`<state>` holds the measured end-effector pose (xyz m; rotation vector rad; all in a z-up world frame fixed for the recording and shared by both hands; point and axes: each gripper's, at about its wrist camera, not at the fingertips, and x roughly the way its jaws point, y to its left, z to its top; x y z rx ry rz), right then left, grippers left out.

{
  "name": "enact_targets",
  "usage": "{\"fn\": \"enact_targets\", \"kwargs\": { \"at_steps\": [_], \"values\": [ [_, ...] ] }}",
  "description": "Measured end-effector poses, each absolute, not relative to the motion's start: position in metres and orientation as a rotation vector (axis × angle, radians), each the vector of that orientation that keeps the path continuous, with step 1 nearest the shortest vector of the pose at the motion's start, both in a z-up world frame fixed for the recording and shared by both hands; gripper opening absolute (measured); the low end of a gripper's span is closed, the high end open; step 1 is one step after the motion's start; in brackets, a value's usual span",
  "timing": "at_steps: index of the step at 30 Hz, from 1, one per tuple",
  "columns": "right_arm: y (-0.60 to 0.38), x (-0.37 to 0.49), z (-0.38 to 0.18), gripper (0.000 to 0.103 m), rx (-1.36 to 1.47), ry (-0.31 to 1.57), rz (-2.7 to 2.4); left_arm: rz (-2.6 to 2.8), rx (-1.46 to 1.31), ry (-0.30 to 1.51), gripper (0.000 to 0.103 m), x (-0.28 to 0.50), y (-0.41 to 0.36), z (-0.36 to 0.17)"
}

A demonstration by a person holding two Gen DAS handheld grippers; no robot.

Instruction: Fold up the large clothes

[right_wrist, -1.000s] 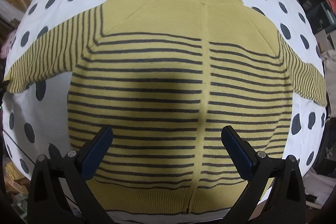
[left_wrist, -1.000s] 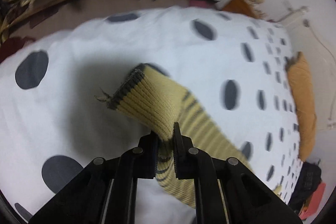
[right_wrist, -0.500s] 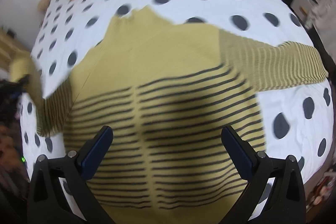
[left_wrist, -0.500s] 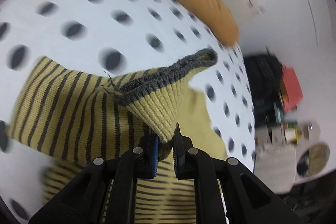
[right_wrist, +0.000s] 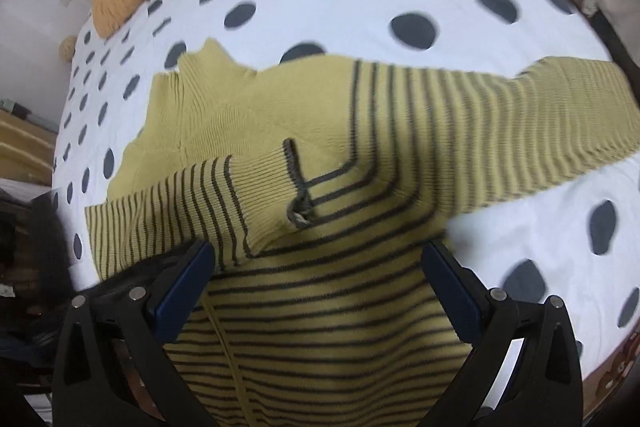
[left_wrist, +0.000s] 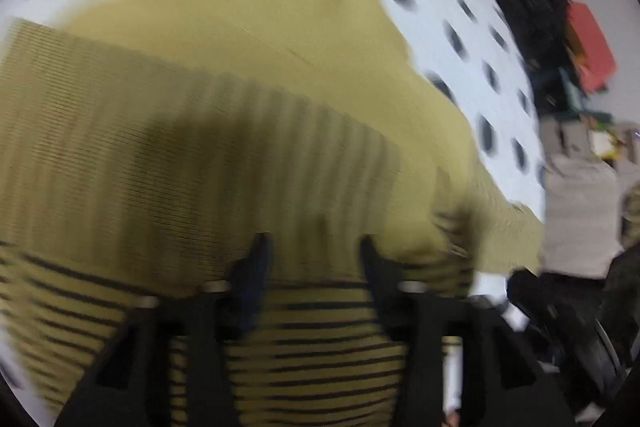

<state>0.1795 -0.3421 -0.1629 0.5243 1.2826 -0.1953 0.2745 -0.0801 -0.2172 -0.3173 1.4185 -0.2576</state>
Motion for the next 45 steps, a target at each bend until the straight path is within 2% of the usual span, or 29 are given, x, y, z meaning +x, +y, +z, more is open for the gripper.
{"fn": "enact_targets", "kwargs": {
  "at_steps": [3,6,8,9,10,11,13,15,18,21,23,24,25,27,31,33,35,36,37,40,43,45],
  "values": [
    [-0.329,0.202,-0.191,0.103,0.537,1.326,-0.176,-0.101,-0.213,1.329,0.067,0.272,-0.022,-0.187],
    [-0.319,0.223,-0.22,0.103,0.509,1.38,-0.197,0.001,-0.178,1.313,0.067,0.27,0.03,-0.174],
    [-0.312,0.233,-0.236,0.099,0.484,1.413,-0.197,0.042,-0.184,1.304,0.067,0.267,0.064,-0.168],
    [-0.309,0.237,-0.243,0.084,0.476,1.419,-0.187,0.058,-0.182,1.302,0.067,0.265,0.074,-0.167],
    [-0.306,0.239,-0.246,0.062,0.454,1.419,-0.187,0.069,-0.189,1.303,0.067,0.26,0.087,-0.165],
    [-0.305,0.241,-0.244,0.055,0.419,1.402,-0.188,0.075,-0.201,1.308,0.067,0.259,0.094,-0.166],
    [-0.309,0.239,-0.235,0.026,0.418,1.375,-0.174,0.086,-0.23,1.317,0.067,0.257,0.098,-0.174],
    [-0.323,0.232,-0.22,0.009,0.415,1.335,-0.195,0.083,-0.242,1.322,0.067,0.258,0.1,-0.178],
    [-0.348,0.223,-0.198,0.009,0.372,1.29,-0.234,0.073,-0.208,1.322,0.067,0.256,0.094,-0.182],
    [-0.364,0.221,-0.202,0.01,0.501,1.301,-0.144,0.071,-0.185,1.326,0.067,0.258,0.087,-0.191],
    [-0.361,0.218,-0.207,0.016,0.552,1.308,-0.117,0.081,-0.186,1.337,0.067,0.258,0.087,-0.194],
    [-0.356,0.218,-0.213,0.027,0.563,1.323,-0.122,0.08,-0.195,1.344,0.067,0.259,0.088,-0.196],
    [-0.351,0.22,-0.217,0.044,0.565,1.332,-0.129,0.079,-0.196,1.347,0.067,0.258,0.089,-0.196],
    [-0.347,0.218,-0.228,0.067,0.567,1.353,-0.167,0.078,-0.183,1.35,0.067,0.258,0.089,-0.197],
    [-0.333,0.223,-0.24,0.069,0.618,1.35,-0.12,0.083,-0.17,1.357,0.068,0.26,0.094,-0.199],
    [-0.32,0.228,-0.24,0.069,0.649,1.334,-0.028,0.087,-0.187,1.357,0.068,0.26,0.098,-0.199],
    [-0.305,0.234,-0.24,0.066,0.555,1.351,-0.029,0.091,-0.207,1.362,0.069,0.261,0.101,-0.2],
    [-0.302,0.237,-0.244,0.058,0.52,1.375,-0.035,0.091,-0.214,1.369,0.07,0.261,0.103,-0.202],
    [-0.302,0.239,-0.247,0.044,0.511,1.382,-0.046,0.09,-0.217,1.376,0.07,0.261,0.103,-0.203],
    [-0.316,0.234,-0.243,0.024,0.582,1.335,-0.039,0.09,-0.208,1.381,0.07,0.259,0.104,-0.204],
    [-0.33,0.221,-0.234,0.014,0.645,1.29,-0.004,0.09,-0.219,1.383,0.07,0.257,0.106,-0.205],
    [-0.335,0.216,-0.228,0.013,0.698,1.27,0.044,0.094,-0.227,1.384,0.07,0.256,0.106,-0.206]
  ]
}}
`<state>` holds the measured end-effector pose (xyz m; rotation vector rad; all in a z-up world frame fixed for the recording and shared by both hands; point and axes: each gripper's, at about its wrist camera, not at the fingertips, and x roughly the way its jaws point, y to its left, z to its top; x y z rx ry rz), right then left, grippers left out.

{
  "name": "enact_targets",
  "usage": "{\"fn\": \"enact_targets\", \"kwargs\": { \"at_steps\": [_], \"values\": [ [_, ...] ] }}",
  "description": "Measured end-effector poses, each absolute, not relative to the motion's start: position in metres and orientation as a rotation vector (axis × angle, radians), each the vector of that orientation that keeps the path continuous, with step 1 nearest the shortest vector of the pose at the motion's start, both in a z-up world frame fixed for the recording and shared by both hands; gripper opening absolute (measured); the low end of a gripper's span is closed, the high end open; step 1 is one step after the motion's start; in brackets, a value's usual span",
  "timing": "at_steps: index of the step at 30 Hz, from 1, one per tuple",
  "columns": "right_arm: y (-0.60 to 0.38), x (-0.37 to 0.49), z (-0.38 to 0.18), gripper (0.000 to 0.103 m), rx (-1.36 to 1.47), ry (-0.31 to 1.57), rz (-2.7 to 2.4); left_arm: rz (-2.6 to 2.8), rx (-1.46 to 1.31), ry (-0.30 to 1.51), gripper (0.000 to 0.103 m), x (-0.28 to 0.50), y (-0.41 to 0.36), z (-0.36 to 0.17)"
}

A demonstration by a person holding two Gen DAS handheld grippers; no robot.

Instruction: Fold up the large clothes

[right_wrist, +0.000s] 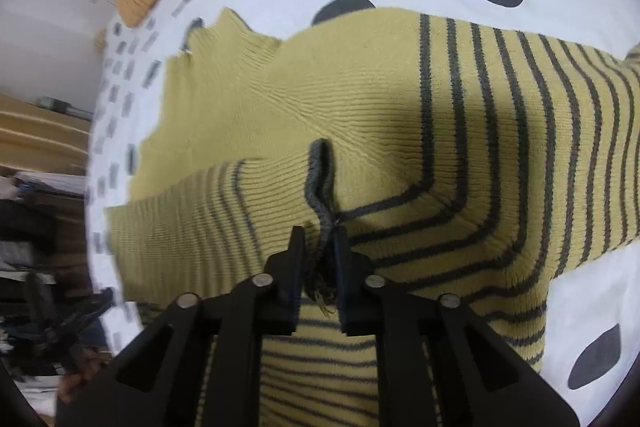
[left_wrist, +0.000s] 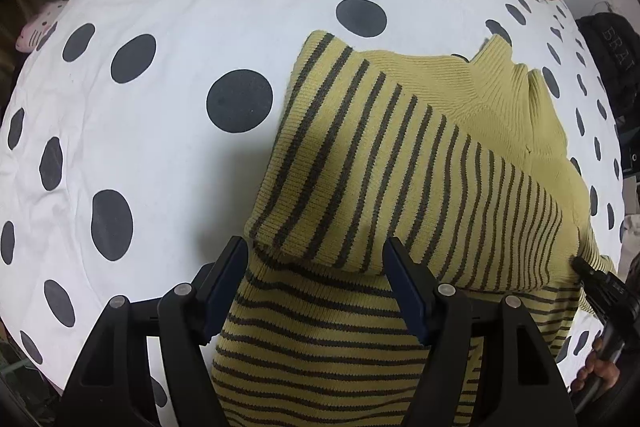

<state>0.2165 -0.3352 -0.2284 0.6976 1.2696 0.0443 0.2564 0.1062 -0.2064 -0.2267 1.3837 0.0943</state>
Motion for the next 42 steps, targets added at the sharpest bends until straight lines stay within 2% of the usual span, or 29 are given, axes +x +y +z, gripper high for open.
{"fn": "enact_targets", "kwargs": {
  "at_steps": [7,10,11,13,14,18,22,23,24,25,26,27,33,35,37,38,39,42],
  "values": [
    [-0.316,0.233,-0.24,0.014,0.616,1.329,0.046,0.089,-0.229,1.394,0.07,0.255,0.102,-0.209],
    [-0.306,0.238,-0.252,0.022,0.56,1.391,0.049,0.086,-0.204,1.396,0.074,0.256,0.1,-0.209],
    [-0.303,0.24,-0.25,0.022,0.529,1.389,0.065,0.086,-0.202,1.398,0.074,0.256,0.1,-0.209],
    [-0.294,0.241,-0.238,0.011,0.412,1.375,0.06,0.091,-0.208,1.399,0.074,0.256,0.103,-0.209],
    [-0.291,0.241,-0.227,0.009,0.355,1.348,0.047,0.094,-0.213,1.398,0.074,0.257,0.104,-0.209],
    [-0.301,0.239,-0.191,0.007,0.18,1.244,-0.078,0.098,-0.233,1.391,0.074,0.257,0.11,-0.207],
    [-0.337,0.231,-0.185,0.008,0.318,1.227,-0.086,0.096,-0.237,1.387,0.074,0.259,0.11,-0.208],
    [-0.342,0.229,-0.191,0.012,0.423,1.239,-0.053,0.095,-0.241,1.388,0.074,0.259,0.109,-0.209],
    [-0.349,0.223,-0.202,0.032,0.562,1.272,-0.008,0.093,-0.247,1.391,0.074,0.259,0.108,-0.21],
    [-0.346,0.22,-0.211,0.06,0.629,1.306,-0.001,0.089,-0.251,1.396,0.074,0.259,0.106,-0.212],
    [-0.343,0.215,-0.218,0.068,0.658,1.325,-0.003,0.087,-0.252,1.4,0.074,0.259,0.104,-0.213],
    [-0.338,0.209,-0.224,0.07,0.667,1.31,0.008,0.081,-0.248,1.407,0.074,0.259,0.101,-0.215],
    [-0.308,0.217,-0.251,0.07,0.731,1.272,0.047,0.07,-0.212,1.42,0.075,0.255,0.094,-0.218],
    [-0.299,0.224,-0.25,0.066,0.698,1.238,0.061,0.072,-0.224,1.424,0.075,0.253,0.096,-0.218],
    [-0.293,0.235,-0.244,0.037,0.666,1.211,0.064,0.075,-0.233,1.426,0.075,0.252,0.099,-0.219],
    [-0.293,0.24,-0.243,0.027,0.658,1.217,0.07,0.076,-0.234,1.426,0.075,0.252,0.1,-0.219],
    [-0.292,0.242,-0.242,0.02,0.653,1.215,0.073,0.077,-0.233,1.427,0.075,0.252,0.101,-0.219],
    [-0.291,0.243,-0.229,0.017,0.556,1.198,0.06,0.083,-0.233,1.427,0.075,0.253,0.103,-0.22]
  ]
}}
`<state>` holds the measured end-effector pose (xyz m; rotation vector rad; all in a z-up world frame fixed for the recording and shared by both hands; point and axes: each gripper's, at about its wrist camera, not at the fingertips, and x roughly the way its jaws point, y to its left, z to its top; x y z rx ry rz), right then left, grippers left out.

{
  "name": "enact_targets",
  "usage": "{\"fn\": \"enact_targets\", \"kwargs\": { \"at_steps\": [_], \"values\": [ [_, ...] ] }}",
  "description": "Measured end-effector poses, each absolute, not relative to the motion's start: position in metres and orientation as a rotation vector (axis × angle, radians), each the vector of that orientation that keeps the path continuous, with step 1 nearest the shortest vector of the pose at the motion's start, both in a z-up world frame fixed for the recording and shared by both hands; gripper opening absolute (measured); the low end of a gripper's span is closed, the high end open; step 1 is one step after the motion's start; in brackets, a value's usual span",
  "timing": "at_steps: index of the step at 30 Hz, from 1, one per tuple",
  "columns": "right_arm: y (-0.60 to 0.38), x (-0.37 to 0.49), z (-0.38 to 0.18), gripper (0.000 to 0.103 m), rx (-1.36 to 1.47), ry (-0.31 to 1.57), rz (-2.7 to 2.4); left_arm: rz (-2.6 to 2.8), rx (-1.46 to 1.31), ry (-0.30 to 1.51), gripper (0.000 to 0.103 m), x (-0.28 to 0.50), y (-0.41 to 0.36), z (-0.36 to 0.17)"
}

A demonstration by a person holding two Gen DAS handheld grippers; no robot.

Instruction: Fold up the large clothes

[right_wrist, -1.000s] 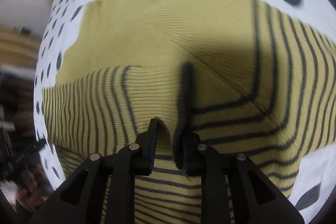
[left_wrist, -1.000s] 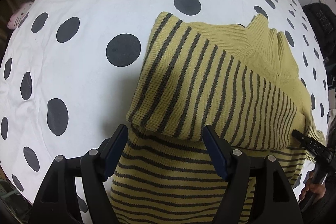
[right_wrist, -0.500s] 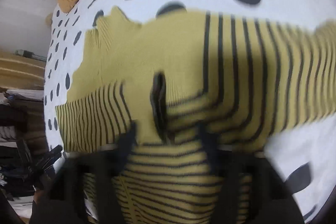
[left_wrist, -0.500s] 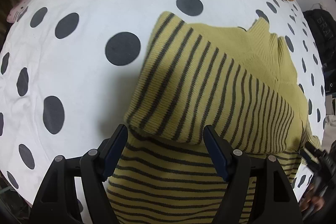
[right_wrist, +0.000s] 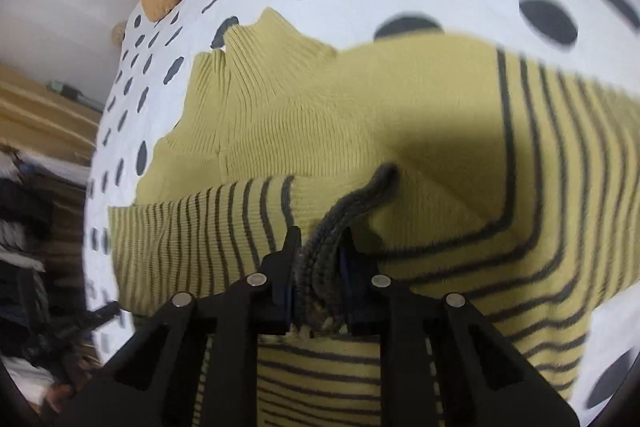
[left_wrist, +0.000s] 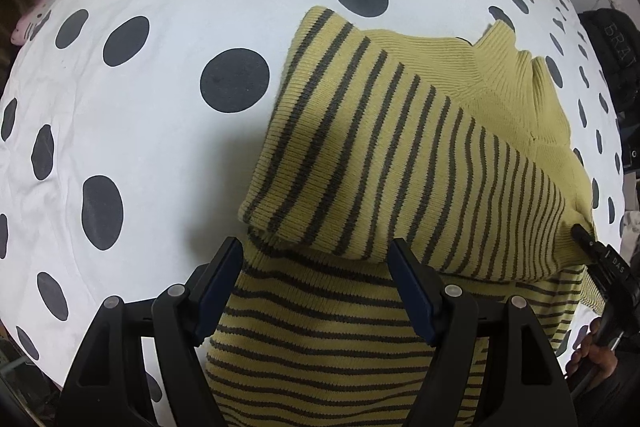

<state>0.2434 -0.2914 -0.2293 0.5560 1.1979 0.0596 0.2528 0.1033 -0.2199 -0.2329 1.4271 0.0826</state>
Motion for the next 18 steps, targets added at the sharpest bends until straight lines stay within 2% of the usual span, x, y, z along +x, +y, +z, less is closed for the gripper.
{"fn": "enact_targets", "kwargs": {
  "at_steps": [10,15,17,18],
  "values": [
    [-0.301,0.236,-0.213,0.011,0.345,1.227,-0.015,0.072,-0.232,1.437,0.077,0.256,0.098,-0.224],
    [-0.338,0.228,-0.209,0.011,0.4,1.238,-0.043,0.078,-0.244,1.434,0.078,0.257,0.1,-0.226],
    [-0.338,0.222,-0.203,0.014,0.419,1.227,-0.036,0.083,-0.251,1.434,0.078,0.257,0.101,-0.227],
    [-0.336,0.219,-0.204,0.028,0.474,1.247,-0.01,0.085,-0.254,1.435,0.078,0.257,0.101,-0.228]
  ]
}}
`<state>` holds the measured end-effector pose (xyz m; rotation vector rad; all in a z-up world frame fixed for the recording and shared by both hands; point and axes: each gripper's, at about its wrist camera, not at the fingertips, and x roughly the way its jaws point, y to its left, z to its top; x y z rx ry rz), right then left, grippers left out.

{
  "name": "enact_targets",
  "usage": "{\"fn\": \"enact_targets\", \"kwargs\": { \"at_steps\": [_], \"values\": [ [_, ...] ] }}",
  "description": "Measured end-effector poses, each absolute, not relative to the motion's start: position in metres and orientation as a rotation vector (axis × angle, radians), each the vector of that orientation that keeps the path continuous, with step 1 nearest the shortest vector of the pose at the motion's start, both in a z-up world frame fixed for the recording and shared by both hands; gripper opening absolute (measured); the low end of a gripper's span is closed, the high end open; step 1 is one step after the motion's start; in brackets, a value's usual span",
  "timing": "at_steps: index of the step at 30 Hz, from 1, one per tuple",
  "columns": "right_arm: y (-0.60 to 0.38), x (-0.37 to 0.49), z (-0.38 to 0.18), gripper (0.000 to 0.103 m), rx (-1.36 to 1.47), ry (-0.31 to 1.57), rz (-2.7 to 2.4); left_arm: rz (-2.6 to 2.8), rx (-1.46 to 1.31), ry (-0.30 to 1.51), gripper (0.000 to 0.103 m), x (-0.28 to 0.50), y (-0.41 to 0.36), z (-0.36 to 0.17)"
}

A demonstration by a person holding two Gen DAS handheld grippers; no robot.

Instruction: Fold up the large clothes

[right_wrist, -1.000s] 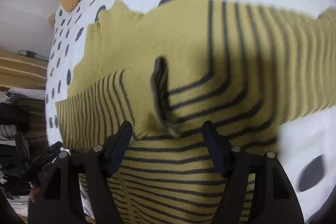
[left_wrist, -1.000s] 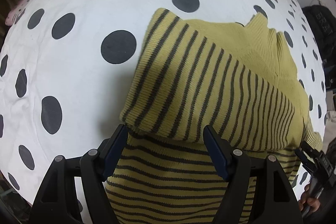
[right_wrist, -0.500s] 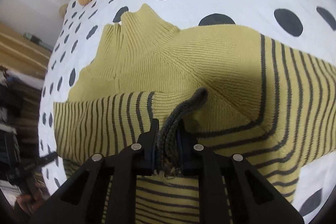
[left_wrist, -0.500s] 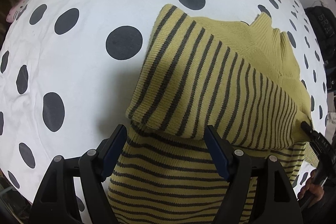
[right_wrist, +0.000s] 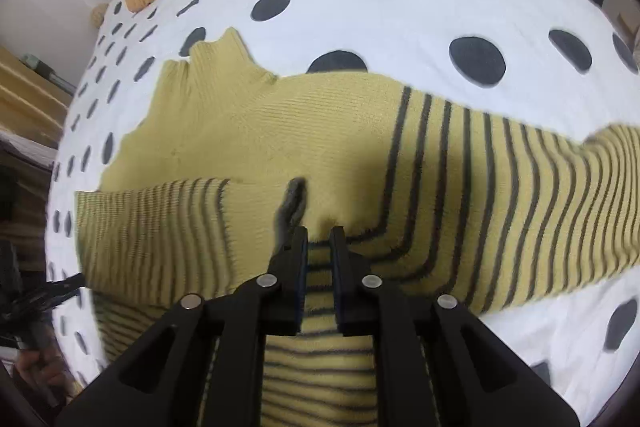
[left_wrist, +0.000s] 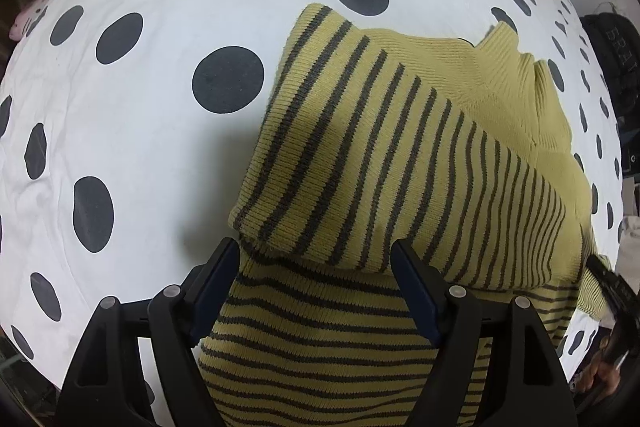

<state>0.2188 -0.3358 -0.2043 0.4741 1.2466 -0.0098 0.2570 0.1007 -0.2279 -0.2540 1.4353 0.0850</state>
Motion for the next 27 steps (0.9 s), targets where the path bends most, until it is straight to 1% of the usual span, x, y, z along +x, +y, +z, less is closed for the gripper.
{"fn": "enact_targets", "kwargs": {
  "at_steps": [1,2,3,8,10,12,14,15,16,19,23,24,25,26,27],
  "values": [
    [-0.332,0.216,-0.208,0.048,0.524,1.268,0.016,0.085,-0.256,1.438,0.078,0.257,0.101,-0.229],
    [-0.328,0.212,-0.211,0.056,0.549,1.279,0.018,0.083,-0.259,1.444,0.078,0.257,0.1,-0.231],
    [-0.322,0.206,-0.214,0.059,0.548,1.275,0.005,0.079,-0.258,1.448,0.078,0.257,0.099,-0.231],
    [-0.307,0.188,-0.223,0.059,0.599,1.174,-0.022,0.065,-0.213,1.45,0.079,0.256,0.097,-0.233],
    [-0.293,0.195,-0.226,0.059,0.511,1.19,-0.008,0.072,-0.216,1.455,0.079,0.255,0.1,-0.235],
    [-0.285,0.207,-0.231,0.059,0.49,1.212,0.025,0.079,-0.229,1.458,0.079,0.254,0.104,-0.237],
    [-0.28,0.216,-0.235,0.068,0.475,1.224,0.028,0.086,-0.246,1.467,0.079,0.252,0.107,-0.24],
    [-0.28,0.221,-0.24,0.075,0.502,1.238,0.029,0.085,-0.251,1.468,0.079,0.251,0.108,-0.241],
    [-0.281,0.223,-0.244,0.08,0.538,1.245,0.032,0.084,-0.249,1.47,0.079,0.251,0.11,-0.242],
    [-0.286,0.225,-0.25,0.08,0.609,1.231,0.005,0.081,-0.229,1.476,0.079,0.253,0.108,-0.244],
    [-0.28,0.23,-0.249,0.082,0.556,1.238,0.017,0.082,-0.229,1.479,0.08,0.256,0.108,-0.246],
    [-0.277,0.23,-0.247,0.08,0.529,1.229,0.024,0.084,-0.235,1.48,0.08,0.257,0.109,-0.248],
    [-0.276,0.228,-0.243,0.072,0.51,1.193,0.031,0.085,-0.242,1.484,0.08,0.258,0.109,-0.249],
    [-0.277,0.227,-0.242,0.066,0.508,1.172,0.043,0.086,-0.247,1.486,0.08,0.258,0.109,-0.25],
    [-0.279,0.226,-0.242,0.047,0.502,1.16,0.043,0.087,-0.252,1.489,0.08,0.259,0.108,-0.251]
  ]
}}
